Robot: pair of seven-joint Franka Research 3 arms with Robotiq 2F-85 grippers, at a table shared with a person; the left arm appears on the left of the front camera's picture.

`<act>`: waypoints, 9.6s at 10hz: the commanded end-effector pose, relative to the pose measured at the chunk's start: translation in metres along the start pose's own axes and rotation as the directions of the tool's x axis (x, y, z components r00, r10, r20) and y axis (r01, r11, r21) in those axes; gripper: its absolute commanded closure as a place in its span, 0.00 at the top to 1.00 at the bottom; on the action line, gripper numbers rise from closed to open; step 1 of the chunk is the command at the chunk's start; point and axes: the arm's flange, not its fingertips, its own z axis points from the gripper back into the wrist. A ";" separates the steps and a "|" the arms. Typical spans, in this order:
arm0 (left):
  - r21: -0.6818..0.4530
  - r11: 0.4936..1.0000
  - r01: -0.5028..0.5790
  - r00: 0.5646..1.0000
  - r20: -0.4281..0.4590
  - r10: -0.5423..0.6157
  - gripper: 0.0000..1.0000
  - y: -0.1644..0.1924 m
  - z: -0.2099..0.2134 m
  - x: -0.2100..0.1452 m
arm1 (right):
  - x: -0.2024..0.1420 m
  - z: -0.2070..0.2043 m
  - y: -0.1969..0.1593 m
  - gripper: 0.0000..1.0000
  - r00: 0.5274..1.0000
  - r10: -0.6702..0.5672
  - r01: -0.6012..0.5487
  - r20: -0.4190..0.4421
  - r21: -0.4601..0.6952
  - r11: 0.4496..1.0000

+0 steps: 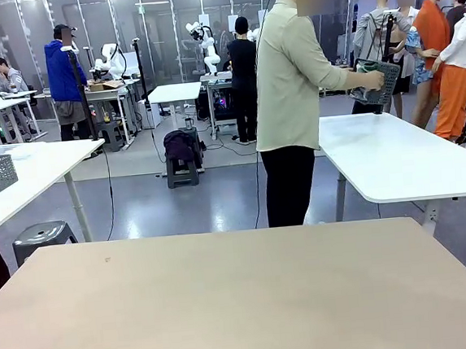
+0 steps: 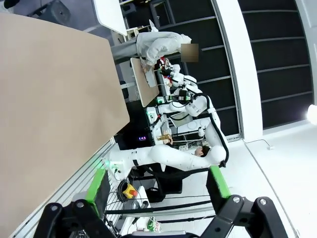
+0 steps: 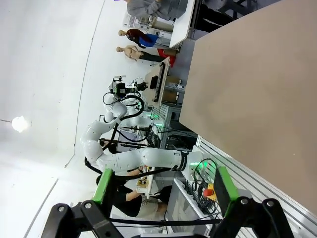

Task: Fold the towels and place them in the basket.
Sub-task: When a person lays out a Towel with hook on the table, fold it in half twice.

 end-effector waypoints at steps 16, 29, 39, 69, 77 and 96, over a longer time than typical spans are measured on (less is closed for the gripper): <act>-0.043 0.999 -0.022 0.999 -0.026 0.021 1.00 0.012 0.024 0.000 | -0.002 0.011 0.004 1.00 1.000 -0.017 0.017 -0.016 0.020 1.000; -0.043 0.999 -0.022 0.999 -0.026 0.021 1.00 0.012 0.024 0.000 | -0.002 0.011 0.004 1.00 1.000 -0.017 0.017 -0.016 0.020 1.000; -0.043 0.999 -0.022 0.999 -0.026 0.021 1.00 0.012 0.024 0.000 | -0.002 0.011 0.004 1.00 1.000 -0.017 0.017 -0.016 0.020 1.000; -0.043 0.999 -0.022 0.999 -0.026 0.021 1.00 0.012 0.024 0.000 | -0.002 0.011 0.004 1.00 1.000 -0.017 0.017 -0.016 0.020 1.000; -0.043 0.999 -0.022 0.999 -0.026 0.021 1.00 0.012 0.024 0.000 | -0.002 0.011 0.004 1.00 1.000 -0.017 0.017 -0.016 0.020 1.000; 0.094 0.995 0.019 0.998 -0.065 -0.013 1.00 -0.004 -0.002 0.005 | 0.000 0.006 0.024 1.00 0.999 0.001 -0.004 -0.046 -0.060 0.998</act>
